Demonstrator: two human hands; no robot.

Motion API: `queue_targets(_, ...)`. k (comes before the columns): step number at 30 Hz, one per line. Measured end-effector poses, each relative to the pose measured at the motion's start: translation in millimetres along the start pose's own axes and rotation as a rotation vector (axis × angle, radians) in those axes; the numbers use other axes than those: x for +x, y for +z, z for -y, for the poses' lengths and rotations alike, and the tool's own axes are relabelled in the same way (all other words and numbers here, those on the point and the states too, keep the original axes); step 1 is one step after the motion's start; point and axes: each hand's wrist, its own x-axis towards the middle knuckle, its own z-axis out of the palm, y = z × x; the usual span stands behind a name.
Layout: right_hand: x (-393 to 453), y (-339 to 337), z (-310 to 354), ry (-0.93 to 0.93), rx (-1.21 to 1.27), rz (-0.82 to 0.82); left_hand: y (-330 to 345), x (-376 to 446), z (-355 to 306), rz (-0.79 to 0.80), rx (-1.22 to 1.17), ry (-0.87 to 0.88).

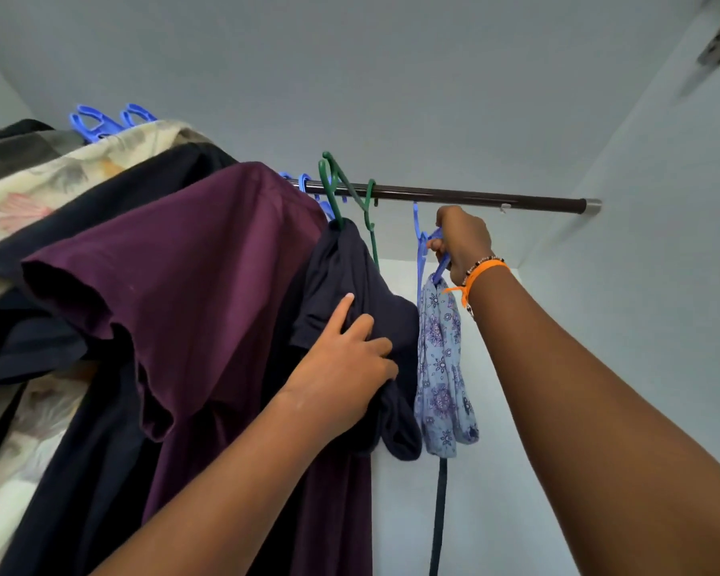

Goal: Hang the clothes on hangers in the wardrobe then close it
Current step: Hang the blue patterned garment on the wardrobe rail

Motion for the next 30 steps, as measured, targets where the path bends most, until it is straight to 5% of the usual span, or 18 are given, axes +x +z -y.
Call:
queue_targets(13, 11.0, 11.4, 33.4, -0.016, 0.055, 0.027, -7.7, 8.1, -7.0, 0.126, 0.038, 0.038)
queue_targets(22, -33.5, 33.5, 68.4, 0.126, 0.162, 0.369, -19.1, 16.3, -21.4, 0.052, -0.014, 0.037)
queue_targets(30, -56.1, 18.0, 57.4, 0.108, 0.012, 0.287, -31.8, 1.4, -30.1, 0.044, -0.101, 0.032)
